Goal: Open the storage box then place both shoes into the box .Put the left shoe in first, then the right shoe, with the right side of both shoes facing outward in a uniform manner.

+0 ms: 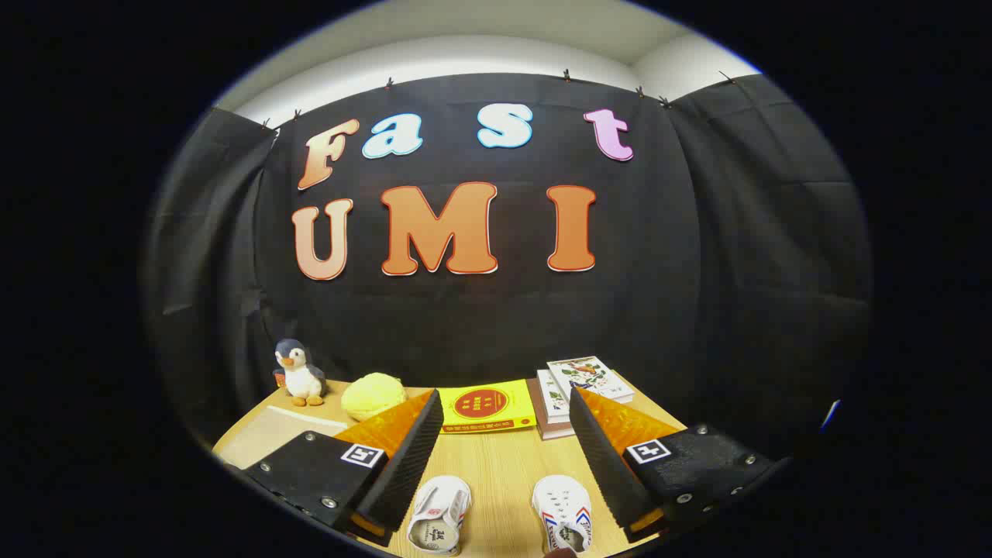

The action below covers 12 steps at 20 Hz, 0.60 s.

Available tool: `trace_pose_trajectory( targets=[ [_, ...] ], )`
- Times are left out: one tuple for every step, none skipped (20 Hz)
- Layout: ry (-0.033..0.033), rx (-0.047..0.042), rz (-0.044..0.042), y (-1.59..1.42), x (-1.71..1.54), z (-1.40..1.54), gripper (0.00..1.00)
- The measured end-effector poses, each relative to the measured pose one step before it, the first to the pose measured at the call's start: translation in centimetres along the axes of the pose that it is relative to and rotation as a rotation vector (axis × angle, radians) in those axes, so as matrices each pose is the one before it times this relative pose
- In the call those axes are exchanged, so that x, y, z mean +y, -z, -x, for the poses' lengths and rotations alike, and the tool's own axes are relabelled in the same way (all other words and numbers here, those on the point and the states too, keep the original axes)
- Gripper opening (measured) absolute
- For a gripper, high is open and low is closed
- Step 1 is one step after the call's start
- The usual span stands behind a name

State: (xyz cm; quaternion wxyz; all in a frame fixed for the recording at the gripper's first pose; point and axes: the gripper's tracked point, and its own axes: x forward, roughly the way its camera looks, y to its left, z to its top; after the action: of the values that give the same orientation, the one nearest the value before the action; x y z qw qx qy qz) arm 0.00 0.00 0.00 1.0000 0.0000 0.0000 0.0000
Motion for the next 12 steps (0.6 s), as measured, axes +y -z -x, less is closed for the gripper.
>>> trace_pose_trajectory(
  targets=[
    [-0.01244, 0.00117, 0.00858, 0.163, 0.364, 0.081, 0.98],
    [-0.00559, 0.00039, 0.01954, 0.188, 0.078, 0.078, 0.98],
    [0.00071, 0.00021, 0.02515, 0.218, -0.085, 0.034, 0.98],
    [0.00001, 0.00155, 0.0223, 0.208, -0.069, 0.0, 0.98],
    [-0.0039, 0.00488, 0.01507, 0.292, 0.12, 0.035, 0.98],
    [-0.00332, 0.00093, 0.00801, 0.106, 0.075, 0.081, 0.98],
    [-0.00494, -0.00154, 0.00281, 0.007, 0.064, 0.097, 0.98],
    [-0.00569, -0.00235, 0.00007, 0.1, -0.056, -0.105, 0.98],
    [-0.00555, -0.00115, -0.00005, 0.017, -0.053, -0.004, 0.98],
    [-0.00208, -0.00101, -0.00116, 0.004, -0.14, -0.09, 0.98],
    [-0.00277, 0.003, -0.00609, 0.125, -0.189, -0.046, 0.98],
    [-0.00658, 0.00581, -0.01093, 0.237, -0.108, -0.192, 0.98]
  ],
)
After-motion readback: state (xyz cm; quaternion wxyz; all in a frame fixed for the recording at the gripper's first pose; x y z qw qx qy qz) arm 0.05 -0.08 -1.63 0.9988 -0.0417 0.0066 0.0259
